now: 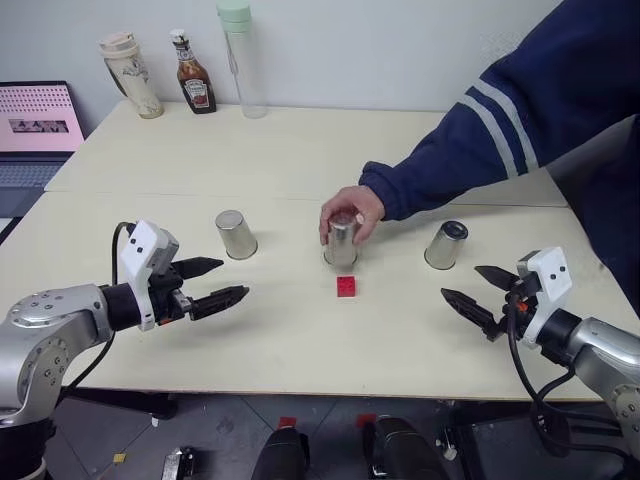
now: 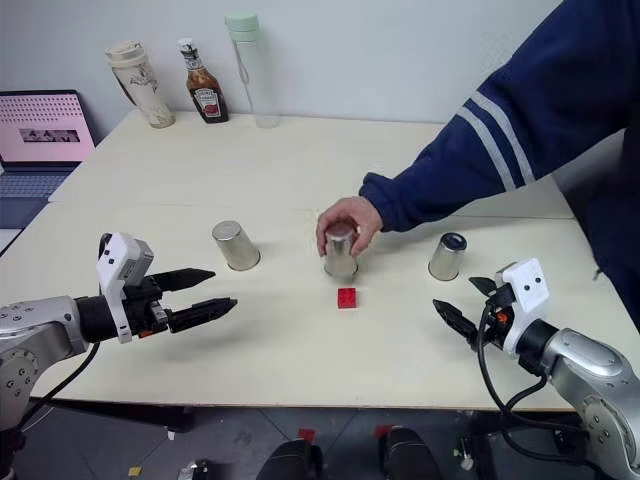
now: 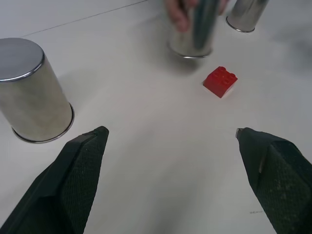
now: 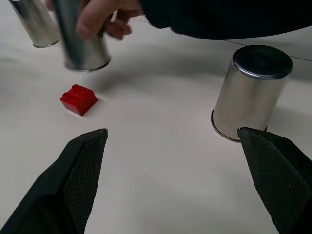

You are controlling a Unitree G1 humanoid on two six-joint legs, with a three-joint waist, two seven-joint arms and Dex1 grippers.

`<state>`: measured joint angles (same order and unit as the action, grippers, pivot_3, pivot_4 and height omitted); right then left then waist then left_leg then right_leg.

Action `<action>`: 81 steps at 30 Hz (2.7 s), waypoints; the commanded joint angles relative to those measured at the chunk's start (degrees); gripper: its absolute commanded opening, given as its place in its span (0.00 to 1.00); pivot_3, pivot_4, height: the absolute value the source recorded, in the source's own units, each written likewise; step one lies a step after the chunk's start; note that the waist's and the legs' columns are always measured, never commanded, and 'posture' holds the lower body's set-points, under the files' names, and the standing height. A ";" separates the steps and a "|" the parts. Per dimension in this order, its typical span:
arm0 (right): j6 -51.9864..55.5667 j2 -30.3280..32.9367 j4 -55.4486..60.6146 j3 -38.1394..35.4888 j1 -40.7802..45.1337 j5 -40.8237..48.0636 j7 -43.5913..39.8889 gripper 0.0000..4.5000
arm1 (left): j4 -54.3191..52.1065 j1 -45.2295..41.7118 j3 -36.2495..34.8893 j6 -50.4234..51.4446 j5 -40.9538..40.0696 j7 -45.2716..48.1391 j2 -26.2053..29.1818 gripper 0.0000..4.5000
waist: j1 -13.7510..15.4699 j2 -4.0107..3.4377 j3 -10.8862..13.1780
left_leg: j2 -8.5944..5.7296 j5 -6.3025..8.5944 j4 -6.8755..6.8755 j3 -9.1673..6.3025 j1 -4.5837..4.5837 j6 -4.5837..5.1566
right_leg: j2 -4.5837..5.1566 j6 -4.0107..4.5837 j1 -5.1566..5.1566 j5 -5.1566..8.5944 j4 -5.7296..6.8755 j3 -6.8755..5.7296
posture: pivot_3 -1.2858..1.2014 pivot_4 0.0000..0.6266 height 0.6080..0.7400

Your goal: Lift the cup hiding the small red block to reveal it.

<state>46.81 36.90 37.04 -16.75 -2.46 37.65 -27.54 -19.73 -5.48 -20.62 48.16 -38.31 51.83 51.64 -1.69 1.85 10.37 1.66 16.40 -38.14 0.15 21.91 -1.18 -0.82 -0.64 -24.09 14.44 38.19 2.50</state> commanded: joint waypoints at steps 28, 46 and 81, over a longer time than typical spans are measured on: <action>-1.28 -0.07 1.72 -0.62 -0.41 0.57 -0.05 1.00 | 0.95 -2.48 0.55 -2.26 0.40 1.57 1.61 1.00 | 0.00 0.01 -0.01 | 0.00 0.00 -0.03 0.01 -0.01 0.00 | 0.00 0.00 0.00 0.00 0.06 0.01 | 0.52 0.24 1.00; -1.38 -0.62 1.04 0.31 0.26 0.31 0.19 1.00 | 1.11 -2.66 0.19 -1.84 0.24 1.46 2.33 1.00 | -0.02 0.01 -0.01 | -0.01 0.00 -0.49 0.02 -0.08 0.00 | -0.02 0.03 -0.03 0.03 0.65 0.04 | 0.52 0.24 1.00; -1.30 -0.32 -0.42 0.22 1.43 0.37 -0.32 1.00 | 1.30 -2.56 0.48 -3.53 0.68 1.79 2.56 1.00 | -0.04 0.01 -0.01 | 0.00 0.00 -0.69 0.01 -0.06 0.01 | -0.04 0.00 -0.02 0.01 0.76 0.05 | 0.52 0.24 1.00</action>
<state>46.40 36.07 35.67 -14.55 -1.44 37.26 -27.58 -17.73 -7.38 -19.38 45.79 -37.69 53.24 53.10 -1.73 1.85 10.36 1.66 16.40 -38.83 0.16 21.86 -1.17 -0.87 -0.64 -24.10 14.45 38.95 2.55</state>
